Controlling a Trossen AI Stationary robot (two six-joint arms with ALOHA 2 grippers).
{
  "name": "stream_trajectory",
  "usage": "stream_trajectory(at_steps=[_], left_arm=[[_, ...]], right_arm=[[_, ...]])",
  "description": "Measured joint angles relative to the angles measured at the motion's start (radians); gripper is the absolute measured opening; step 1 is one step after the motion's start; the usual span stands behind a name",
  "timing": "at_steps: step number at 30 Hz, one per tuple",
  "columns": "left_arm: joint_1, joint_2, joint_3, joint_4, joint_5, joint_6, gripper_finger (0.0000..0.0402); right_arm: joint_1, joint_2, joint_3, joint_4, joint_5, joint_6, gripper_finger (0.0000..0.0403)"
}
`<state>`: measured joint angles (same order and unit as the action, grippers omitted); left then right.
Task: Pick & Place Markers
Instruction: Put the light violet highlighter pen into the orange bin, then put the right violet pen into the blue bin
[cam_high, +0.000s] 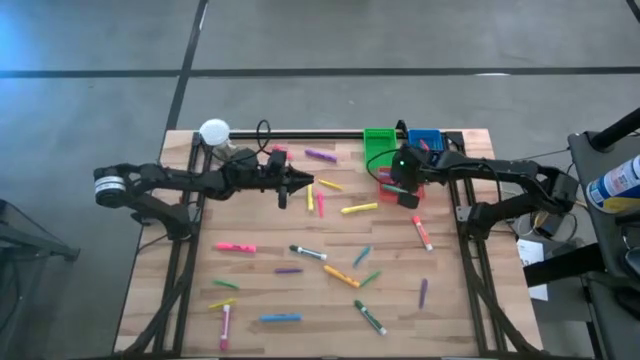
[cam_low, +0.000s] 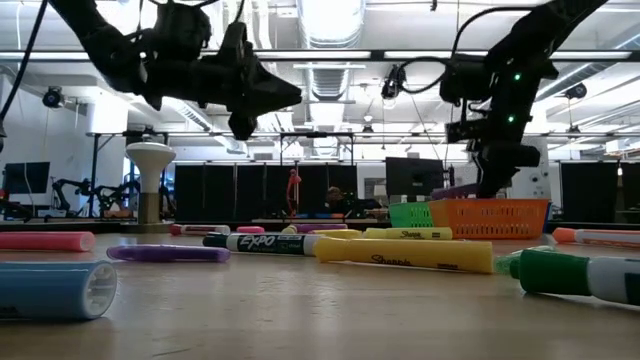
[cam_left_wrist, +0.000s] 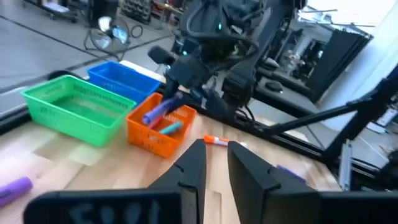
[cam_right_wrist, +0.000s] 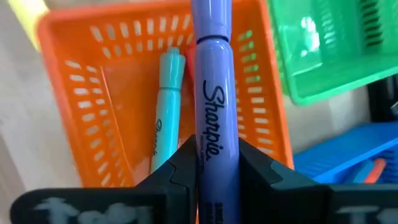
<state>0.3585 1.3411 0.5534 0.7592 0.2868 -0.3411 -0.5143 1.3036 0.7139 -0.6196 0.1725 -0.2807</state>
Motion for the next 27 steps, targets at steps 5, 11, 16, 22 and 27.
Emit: stream_trajectory(at_steps=[5, 11, 16, 22, 27], left_arm=[[0.019, 0.000, -0.021, 0.051, -0.002, -0.001, 0.0055], [0.028, 0.000, -0.021, 0.052, -0.004, 0.008, 0.0055], [0.030, 0.000, -0.042, 0.064, -0.042, 0.033, 0.0055], [0.033, 0.000, -0.153, 0.203, -0.123, 0.030, 0.0052], [0.034, 0.000, -0.234, 0.339, -0.143, 0.036, 0.0010]], right_arm=[[-0.010, 0.062, 0.000, -0.001, 0.002, 0.005, 0.0076], [-0.010, 0.095, 0.002, -0.003, 0.002, 0.033, 0.0105], [-0.010, 0.071, 0.018, -0.018, 0.003, 0.073, 0.0134], [0.009, 0.016, 0.117, -0.212, -0.040, 0.291, 0.0133], [0.128, -0.046, 0.148, -0.286, -0.050, 0.571, 0.0080]])
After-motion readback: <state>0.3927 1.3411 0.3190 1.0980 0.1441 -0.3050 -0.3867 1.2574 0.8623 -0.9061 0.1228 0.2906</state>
